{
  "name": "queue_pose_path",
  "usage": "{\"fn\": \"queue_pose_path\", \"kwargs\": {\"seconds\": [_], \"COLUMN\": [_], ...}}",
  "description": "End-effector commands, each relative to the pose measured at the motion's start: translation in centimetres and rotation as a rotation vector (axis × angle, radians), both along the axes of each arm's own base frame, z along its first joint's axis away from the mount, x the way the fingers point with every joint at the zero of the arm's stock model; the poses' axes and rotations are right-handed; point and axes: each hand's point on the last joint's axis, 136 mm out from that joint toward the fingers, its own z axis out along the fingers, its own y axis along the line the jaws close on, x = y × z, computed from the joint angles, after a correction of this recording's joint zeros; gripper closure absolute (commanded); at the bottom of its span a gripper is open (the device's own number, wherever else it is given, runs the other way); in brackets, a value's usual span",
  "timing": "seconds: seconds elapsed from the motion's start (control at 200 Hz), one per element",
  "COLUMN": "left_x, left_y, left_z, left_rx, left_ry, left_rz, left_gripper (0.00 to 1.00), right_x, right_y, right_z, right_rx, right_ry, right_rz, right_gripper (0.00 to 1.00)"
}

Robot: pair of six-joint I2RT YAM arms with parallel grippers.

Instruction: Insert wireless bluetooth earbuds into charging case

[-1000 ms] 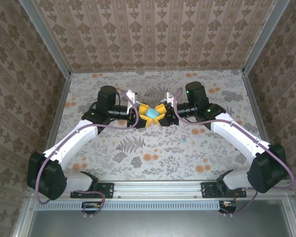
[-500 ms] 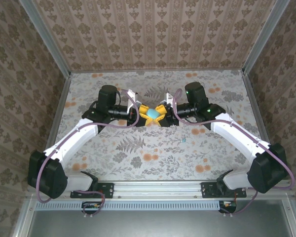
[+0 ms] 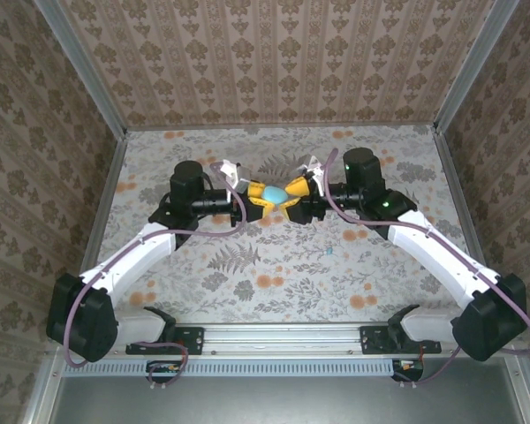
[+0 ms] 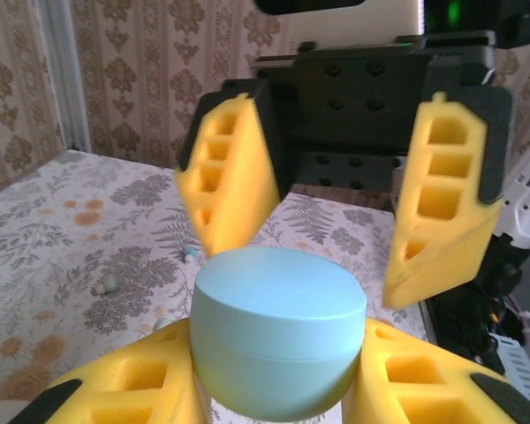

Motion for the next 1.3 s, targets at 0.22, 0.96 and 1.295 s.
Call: {"fn": "queue_pose_path", "kwargs": {"seconds": [0.22,0.96,1.295], "left_x": [0.4,-0.8,-0.8], "left_y": [0.0,-0.6,-0.5], "left_z": [3.4,3.5,3.4], "left_rx": [-0.115,-0.117,-0.117], "left_ry": [-0.047,-0.035,-0.036], "left_rz": [0.061,0.010,0.016], "left_gripper": [0.73,0.73,0.74], "right_x": [0.9,4.8,5.4], "right_y": [-0.6,-2.3,-2.0], "right_z": [0.9,2.9,4.0], "right_rx": [0.076,0.128,0.162], "right_ry": [0.093,0.097,0.114], "right_rz": [-0.101,-0.324,-0.322], "right_gripper": [0.37,0.40,0.40]}}
